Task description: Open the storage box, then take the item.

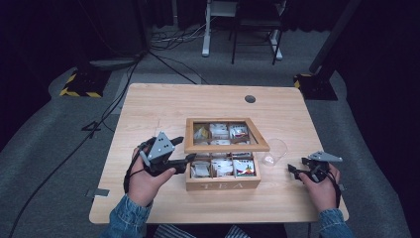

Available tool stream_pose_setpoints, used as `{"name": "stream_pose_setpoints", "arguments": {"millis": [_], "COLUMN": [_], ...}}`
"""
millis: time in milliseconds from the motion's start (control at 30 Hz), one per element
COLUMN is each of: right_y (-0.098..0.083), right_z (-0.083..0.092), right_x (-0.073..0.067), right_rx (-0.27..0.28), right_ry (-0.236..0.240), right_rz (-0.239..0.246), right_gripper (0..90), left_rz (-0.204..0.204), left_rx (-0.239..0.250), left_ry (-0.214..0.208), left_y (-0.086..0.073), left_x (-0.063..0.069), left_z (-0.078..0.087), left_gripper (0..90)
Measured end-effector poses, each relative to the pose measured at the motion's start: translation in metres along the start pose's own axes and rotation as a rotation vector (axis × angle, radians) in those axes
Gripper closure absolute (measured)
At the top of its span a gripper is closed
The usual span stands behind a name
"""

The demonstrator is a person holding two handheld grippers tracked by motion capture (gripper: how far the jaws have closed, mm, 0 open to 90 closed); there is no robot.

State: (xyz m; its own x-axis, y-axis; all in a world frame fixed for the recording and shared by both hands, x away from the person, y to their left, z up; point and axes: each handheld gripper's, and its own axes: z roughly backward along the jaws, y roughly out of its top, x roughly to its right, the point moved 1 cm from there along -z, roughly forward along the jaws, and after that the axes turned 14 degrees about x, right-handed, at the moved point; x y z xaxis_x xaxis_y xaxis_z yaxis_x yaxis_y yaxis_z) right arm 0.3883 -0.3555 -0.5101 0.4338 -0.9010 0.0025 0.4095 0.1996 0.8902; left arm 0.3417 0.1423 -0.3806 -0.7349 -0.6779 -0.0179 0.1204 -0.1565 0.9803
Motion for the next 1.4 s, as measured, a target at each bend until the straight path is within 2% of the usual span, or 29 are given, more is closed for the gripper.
{"name": "stream_pose_setpoints", "arguments": {"millis": [100,333,367,500,633,1000,1167,1200,1300,1400], "right_y": [0.0,0.0,0.0,-0.001,-0.001,0.0,-0.001,-0.002,-0.002,-0.002], "right_z": [0.0,0.0,0.001,0.001,0.002,0.001,0.003,0.005,0.006,0.007], "right_x": [0.0,-0.001,-0.002,-0.003,-0.003,-0.005,-0.006,-0.007,-0.008,-0.011], "right_rx": [0.0,-0.001,-0.002,-0.001,-0.002,-0.002,0.004,0.006,0.008,0.004], "right_ry": [0.0,-0.003,-0.006,-0.007,-0.014,-0.018,0.001,0.001,0.002,0.009], "right_rz": [0.0,0.003,0.002,0.002,-0.003,-0.008,0.002,0.001,0.002,-0.012], "right_gripper": [29.3,28.8,28.8,28.8,28.8,28.4,33.6,37.6,39.1,42.9], "left_rz": [0.014,0.019,0.002,-0.008,0.013,0.032,0.033,0.032,0.025,0.025], "left_rx": [0.008,0.012,-0.003,-0.012,0.003,0.039,0.04,0.04,0.04,0.045], "left_ry": [0.001,0.0,0.012,0.008,-0.013,-0.02,-0.027,-0.027,-0.03,-0.031], "left_y": [0.004,0.01,0.014,0.019,0.024,0.03,0.03,0.03,0.03,0.03], "left_x": [-0.003,-0.007,-0.009,-0.012,-0.016,-0.024,-0.025,-0.025,-0.025,-0.026], "left_z": [-0.003,-0.004,-0.004,-0.006,-0.012,-0.015,-0.016,-0.016,-0.015,-0.016], "left_gripper": [35.7,35.7,35.7,36.9,36.9,37.1,37.0,37.0,37.1,37.1]}}
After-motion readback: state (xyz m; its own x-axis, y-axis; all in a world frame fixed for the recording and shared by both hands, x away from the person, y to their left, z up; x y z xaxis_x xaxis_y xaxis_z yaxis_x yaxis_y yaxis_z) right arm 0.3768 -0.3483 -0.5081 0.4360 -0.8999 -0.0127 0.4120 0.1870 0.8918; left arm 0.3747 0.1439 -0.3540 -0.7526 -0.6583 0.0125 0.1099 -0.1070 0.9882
